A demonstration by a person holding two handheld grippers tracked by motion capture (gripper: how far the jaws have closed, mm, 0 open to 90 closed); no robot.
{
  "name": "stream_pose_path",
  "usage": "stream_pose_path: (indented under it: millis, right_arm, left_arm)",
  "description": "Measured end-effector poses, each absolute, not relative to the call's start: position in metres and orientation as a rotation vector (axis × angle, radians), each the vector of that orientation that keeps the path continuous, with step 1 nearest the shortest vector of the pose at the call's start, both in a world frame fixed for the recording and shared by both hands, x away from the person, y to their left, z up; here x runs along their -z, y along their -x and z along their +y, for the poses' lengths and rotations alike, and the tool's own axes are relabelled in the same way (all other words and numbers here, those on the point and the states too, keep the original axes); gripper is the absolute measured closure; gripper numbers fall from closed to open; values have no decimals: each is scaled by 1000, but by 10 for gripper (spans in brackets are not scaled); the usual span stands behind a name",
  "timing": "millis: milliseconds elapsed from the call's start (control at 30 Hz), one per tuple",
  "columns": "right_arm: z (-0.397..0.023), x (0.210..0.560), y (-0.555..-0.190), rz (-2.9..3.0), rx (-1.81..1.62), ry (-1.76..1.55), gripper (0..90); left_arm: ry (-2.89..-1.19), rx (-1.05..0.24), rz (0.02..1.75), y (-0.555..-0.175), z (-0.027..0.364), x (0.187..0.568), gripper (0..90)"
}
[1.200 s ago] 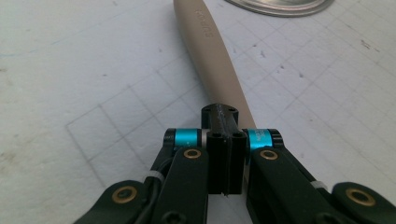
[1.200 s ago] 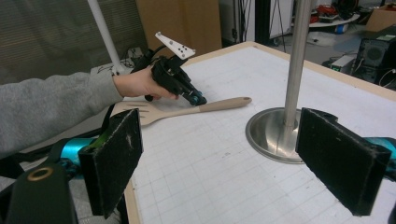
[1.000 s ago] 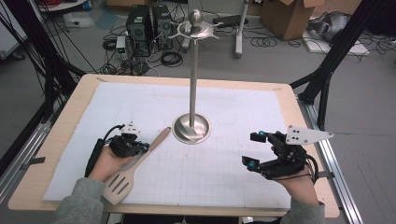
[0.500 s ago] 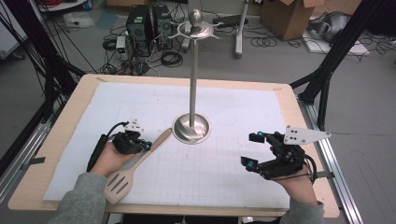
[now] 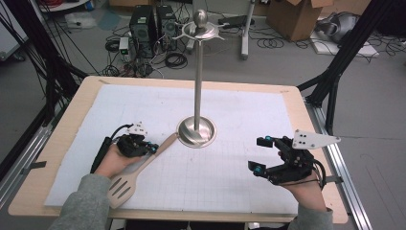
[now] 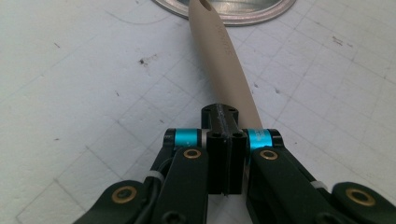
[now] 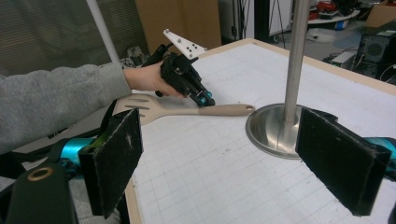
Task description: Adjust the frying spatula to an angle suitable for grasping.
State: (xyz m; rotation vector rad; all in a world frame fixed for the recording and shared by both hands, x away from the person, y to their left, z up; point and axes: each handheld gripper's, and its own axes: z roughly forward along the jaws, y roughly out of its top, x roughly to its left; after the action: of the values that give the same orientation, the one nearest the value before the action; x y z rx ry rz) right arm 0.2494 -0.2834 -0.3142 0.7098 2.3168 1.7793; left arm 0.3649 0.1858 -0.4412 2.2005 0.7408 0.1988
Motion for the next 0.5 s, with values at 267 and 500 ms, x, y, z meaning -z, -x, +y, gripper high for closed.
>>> stream_pose_path:
  millis: [267,500]
  right_arm:
    - [-284,315,-248,2314,-1768,-720,138]
    - [-283,315,-247,2323,-1755,-720,138]
  left_arm:
    - [-2171,-243,756,-364,190,436,898]
    - [-2123,-297,773,-354,203,420,898]
